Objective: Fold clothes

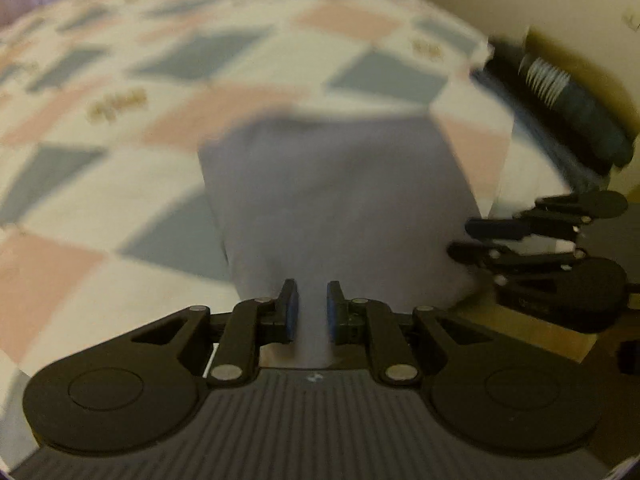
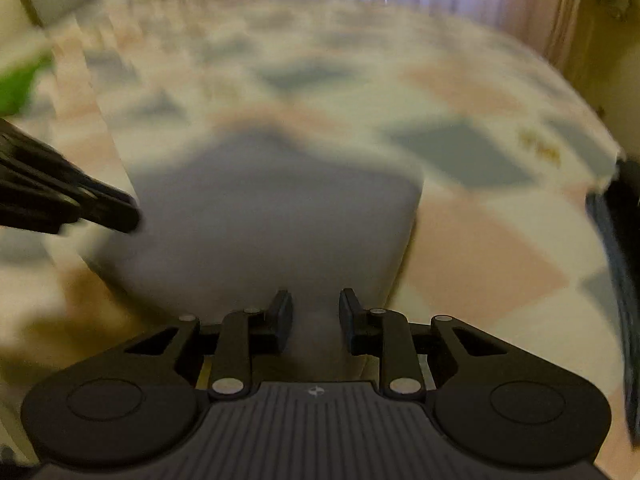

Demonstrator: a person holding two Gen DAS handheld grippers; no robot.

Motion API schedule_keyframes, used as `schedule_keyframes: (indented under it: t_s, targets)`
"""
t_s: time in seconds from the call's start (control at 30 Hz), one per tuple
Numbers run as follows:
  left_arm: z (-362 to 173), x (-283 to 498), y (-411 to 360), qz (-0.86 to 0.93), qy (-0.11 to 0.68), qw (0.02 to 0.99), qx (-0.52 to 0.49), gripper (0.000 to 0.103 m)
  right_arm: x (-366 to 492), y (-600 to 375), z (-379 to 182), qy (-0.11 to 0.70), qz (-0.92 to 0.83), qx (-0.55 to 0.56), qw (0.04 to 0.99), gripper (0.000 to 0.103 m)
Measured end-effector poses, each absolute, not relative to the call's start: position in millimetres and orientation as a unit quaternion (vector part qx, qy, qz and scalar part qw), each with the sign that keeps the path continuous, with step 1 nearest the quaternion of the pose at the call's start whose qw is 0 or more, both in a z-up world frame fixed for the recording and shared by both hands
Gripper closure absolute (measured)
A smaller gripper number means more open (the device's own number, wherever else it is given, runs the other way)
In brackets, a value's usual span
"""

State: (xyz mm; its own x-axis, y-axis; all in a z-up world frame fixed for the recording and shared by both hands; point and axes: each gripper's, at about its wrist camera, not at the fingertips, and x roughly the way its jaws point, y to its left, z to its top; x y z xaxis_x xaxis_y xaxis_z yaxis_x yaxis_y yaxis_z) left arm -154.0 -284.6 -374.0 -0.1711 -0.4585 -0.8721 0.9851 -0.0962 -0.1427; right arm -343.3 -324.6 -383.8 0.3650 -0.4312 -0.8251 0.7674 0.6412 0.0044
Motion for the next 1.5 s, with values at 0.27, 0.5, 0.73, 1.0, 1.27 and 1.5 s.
schedule_keyframes:
  t_s: [0.27,0.5,0.73,1.0,1.27,1.5]
  targets:
    - [-325,-159,-293,-0.642,0.384,0.55,0.371,0.077,-351,-328,-331,0.354,-0.458,0.297,0.759,0.073]
    - [-270,-150,-271,-0.612,0.381,0.569,0.396,0.063,-349,-298,-278,0.348,-0.495,0.368,0.706,0.052]
    - [-215,-146,-251,-0.586,0.389,0.6,0.381,0.059,-349,-274,-233,0.345,-0.495,0.387,0.697,0.029]
    - [-171,-165,-215,-0.566,0.37,0.642,0.362,0.051,-355,-253,-201,0.355,-0.469,0.377,0.715,0.023]
    - [-143,-214,-157,-0.545,0.356,0.678,0.341,0.044,-398,-209,-178,0.352,-0.45,0.359,0.738,0.019]
    - [-126,-259,-109,-0.533,0.346,0.698,0.33,0.036,-433,-176,-156,0.364,-0.452,0.341,0.739,0.007]
